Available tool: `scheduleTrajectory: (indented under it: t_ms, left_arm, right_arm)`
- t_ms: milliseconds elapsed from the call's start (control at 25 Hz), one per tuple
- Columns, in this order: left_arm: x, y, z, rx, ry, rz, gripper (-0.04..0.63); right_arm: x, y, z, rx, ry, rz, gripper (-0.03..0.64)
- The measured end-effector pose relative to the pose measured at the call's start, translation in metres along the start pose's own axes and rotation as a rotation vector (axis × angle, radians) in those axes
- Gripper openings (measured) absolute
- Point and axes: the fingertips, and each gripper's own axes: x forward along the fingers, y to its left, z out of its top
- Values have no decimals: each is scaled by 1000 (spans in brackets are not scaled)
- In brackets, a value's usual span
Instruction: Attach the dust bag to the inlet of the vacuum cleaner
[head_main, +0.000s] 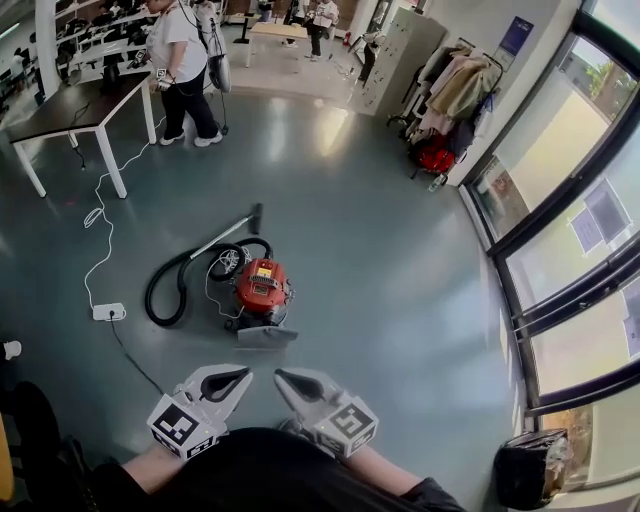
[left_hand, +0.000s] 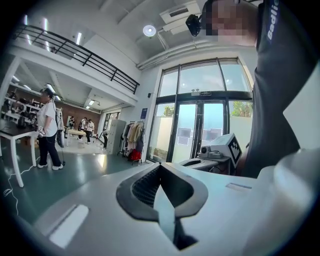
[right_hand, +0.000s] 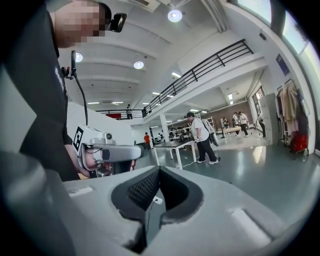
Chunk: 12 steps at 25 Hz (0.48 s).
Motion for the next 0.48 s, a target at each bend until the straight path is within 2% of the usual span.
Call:
scheduleTrajectory:
  t_ms: [280,480]
  left_arm:
    - [4,-5,-7,-22,15,-46,17]
    - [7,-12,-6,12,25,-75,17]
  right_arm:
    - [0,3,-3,-2,-24,-23,-6]
    - [1,4,-5,-7,-25,-23,-8]
